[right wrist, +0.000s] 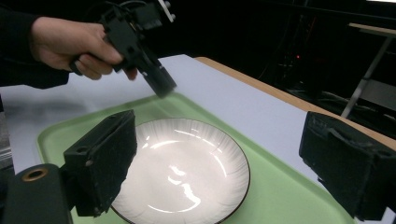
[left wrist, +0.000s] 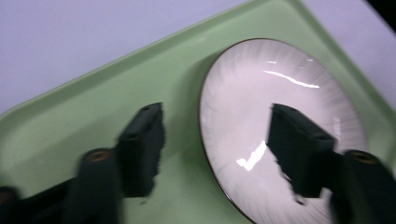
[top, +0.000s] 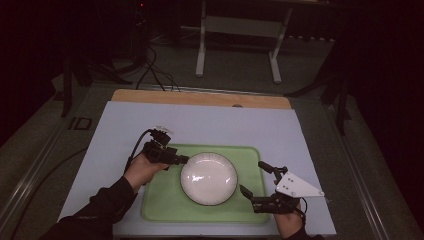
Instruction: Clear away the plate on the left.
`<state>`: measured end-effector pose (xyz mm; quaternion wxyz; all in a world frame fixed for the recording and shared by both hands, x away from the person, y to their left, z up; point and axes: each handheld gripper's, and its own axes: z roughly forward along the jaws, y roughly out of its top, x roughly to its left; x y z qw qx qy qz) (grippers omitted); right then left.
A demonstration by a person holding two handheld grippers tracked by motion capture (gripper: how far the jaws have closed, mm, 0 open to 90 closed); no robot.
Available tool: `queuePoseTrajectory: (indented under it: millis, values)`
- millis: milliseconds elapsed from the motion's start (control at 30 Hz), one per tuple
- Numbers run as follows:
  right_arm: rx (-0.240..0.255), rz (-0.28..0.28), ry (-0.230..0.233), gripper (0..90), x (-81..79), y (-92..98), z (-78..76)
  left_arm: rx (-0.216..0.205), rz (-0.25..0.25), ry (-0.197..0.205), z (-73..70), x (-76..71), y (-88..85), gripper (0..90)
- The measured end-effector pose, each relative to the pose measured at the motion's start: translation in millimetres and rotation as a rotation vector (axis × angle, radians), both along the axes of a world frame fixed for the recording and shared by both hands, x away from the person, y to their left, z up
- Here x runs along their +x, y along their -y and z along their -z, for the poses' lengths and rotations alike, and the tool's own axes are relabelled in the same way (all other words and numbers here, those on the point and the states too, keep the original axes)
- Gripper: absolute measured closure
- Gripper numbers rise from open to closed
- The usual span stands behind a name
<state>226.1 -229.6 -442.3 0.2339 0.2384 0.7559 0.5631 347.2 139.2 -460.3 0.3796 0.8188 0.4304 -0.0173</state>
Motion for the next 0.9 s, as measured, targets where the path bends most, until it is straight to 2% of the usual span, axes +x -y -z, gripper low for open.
queuePoseTrajectory:
  millis: [67, 200, 267, 300, 500, 567, 900]
  values:
    - [-0.001, 0.000, -0.001, 11.1, 0.0, -0.2, 0.1, 0.008, 0.008, 0.017, -3.6, -3.5, -1.6, 19.3]
    - [-0.003, 0.000, -0.005, 11.0, 0.1, -0.8, 0.4, -0.015, 0.036, 0.038, -8.4, -10.0, -5.7, 12.2]
    - [-0.006, 0.000, -0.001, 11.1, -0.3, -1.1, 0.3, -0.025, 0.052, 0.054, -10.7, -13.6, -8.1, 1.9]
    - [-0.006, 0.000, -0.001, 11.1, -0.4, -1.3, 0.2, -0.026, 0.052, 0.060, -11.9, -15.0, -9.3, 0.0]
    - [-0.009, -0.001, -0.004, 11.1, -0.2, -2.1, 0.6, -0.065, 0.046, 0.148, -22.0, -26.6, -19.6, 0.0]
    - [-0.009, -0.001, -0.003, 11.1, -0.2, -2.1, 0.6, -0.047, 0.045, 0.171, -24.7, -31.2, -22.8, 0.0]
    - [-0.014, -0.003, -0.004, 11.0, -0.4, -2.8, 0.8, -0.039, 0.019, 0.208, -24.2, -50.4, -39.1, 0.0]
